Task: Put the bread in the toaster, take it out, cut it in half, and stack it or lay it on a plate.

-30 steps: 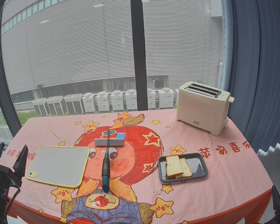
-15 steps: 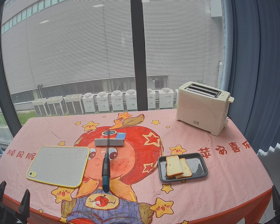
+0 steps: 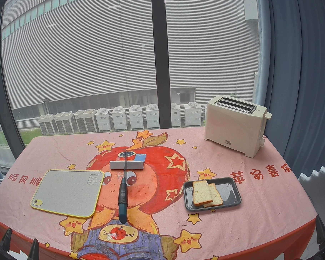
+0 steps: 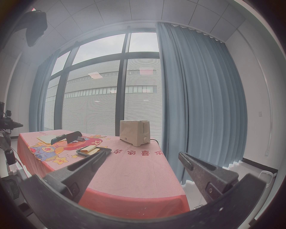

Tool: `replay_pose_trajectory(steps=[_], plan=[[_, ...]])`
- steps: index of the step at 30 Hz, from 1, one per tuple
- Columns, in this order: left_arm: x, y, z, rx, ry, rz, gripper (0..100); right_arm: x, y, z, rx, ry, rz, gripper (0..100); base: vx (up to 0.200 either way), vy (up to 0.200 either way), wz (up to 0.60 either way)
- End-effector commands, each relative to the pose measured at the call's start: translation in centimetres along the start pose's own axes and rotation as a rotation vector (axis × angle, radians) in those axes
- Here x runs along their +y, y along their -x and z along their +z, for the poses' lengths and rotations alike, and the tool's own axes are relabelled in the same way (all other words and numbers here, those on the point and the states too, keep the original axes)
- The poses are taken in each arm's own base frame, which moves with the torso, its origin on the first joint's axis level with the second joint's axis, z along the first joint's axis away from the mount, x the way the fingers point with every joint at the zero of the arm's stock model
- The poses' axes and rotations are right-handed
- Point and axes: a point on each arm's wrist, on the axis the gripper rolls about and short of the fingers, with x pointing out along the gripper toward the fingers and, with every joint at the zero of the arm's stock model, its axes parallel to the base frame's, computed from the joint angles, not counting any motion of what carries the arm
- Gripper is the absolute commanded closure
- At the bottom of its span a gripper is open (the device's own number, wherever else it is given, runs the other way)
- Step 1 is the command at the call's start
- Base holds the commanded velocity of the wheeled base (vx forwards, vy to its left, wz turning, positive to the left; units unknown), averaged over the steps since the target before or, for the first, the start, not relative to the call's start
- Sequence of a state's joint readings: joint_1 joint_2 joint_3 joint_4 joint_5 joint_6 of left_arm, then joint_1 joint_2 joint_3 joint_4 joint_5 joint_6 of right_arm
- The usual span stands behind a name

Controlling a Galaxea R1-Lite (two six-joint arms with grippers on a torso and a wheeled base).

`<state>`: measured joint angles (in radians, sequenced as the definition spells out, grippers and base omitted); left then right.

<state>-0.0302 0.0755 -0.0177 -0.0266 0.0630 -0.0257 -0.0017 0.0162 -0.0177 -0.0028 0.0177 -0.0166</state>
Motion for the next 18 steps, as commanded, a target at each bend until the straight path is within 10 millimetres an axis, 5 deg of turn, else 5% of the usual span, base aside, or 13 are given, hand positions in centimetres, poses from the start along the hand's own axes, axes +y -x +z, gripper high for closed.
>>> replay_pose_trajectory(steps=[1,18], plan=[[-0.09,0.28,-0.78,-0.016,-0.026,-0.015,0,0.01,-0.02,-0.52,0.003,0.002,0.001,0,0.000,0.000,0.00],[-0.18,0.29,-0.85,-0.006,-0.037,-0.051,0,-0.01,-0.02,-0.52,0.003,0.000,-0.008,0,0.000,0.000,0.00]])
